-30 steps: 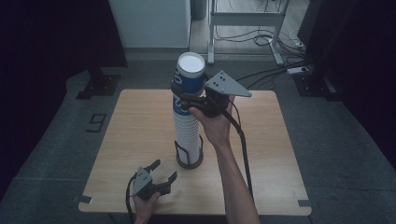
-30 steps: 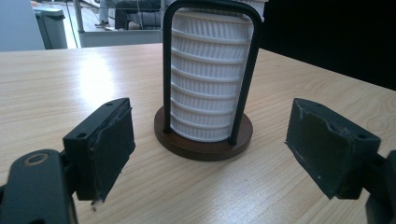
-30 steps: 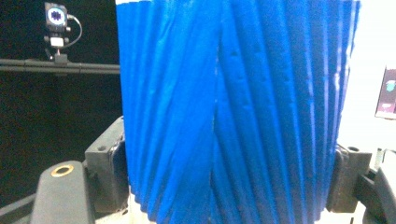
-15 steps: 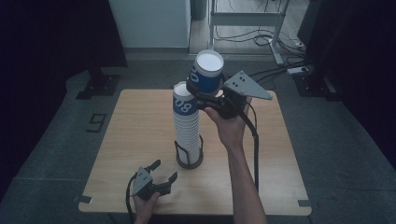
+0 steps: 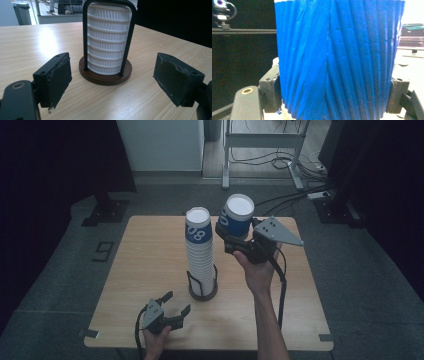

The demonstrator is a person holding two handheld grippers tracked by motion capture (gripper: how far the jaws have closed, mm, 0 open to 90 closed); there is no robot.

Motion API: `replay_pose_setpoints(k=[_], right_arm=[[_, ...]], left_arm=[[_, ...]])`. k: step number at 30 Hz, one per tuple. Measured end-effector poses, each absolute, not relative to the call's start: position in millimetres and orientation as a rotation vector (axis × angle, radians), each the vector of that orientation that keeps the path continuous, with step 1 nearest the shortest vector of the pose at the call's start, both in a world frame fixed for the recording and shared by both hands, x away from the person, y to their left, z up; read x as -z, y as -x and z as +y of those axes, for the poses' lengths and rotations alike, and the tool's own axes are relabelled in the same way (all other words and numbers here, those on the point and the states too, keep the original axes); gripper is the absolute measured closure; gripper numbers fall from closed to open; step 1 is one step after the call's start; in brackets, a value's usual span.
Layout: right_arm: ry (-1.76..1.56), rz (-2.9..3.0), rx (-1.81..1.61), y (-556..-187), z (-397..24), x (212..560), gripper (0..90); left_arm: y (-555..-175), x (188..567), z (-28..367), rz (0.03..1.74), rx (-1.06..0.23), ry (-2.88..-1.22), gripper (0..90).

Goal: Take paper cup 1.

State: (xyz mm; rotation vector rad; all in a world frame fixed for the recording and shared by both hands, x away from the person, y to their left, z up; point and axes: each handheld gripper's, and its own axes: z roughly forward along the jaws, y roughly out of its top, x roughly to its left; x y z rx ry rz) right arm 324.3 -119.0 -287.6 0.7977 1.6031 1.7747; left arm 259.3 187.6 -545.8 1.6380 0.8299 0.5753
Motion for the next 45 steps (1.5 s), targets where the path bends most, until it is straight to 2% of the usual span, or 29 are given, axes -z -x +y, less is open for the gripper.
replay_pose_setpoints(k=[14, 45], right_arm=[[-0.879, 1.668, -1.767, -307.9, -131.7, 337.5, 22.3], [-1.023, 1.805, -1.797, -289.9, -121.9, 434.6, 22.8]], left_arm=[[-260.1, 545.5, 186.2, 0.834, -0.567, -1.647, 14.4], [-258.7, 545.0, 181.7, 0.805, -0.584, -1.686, 15.0]])
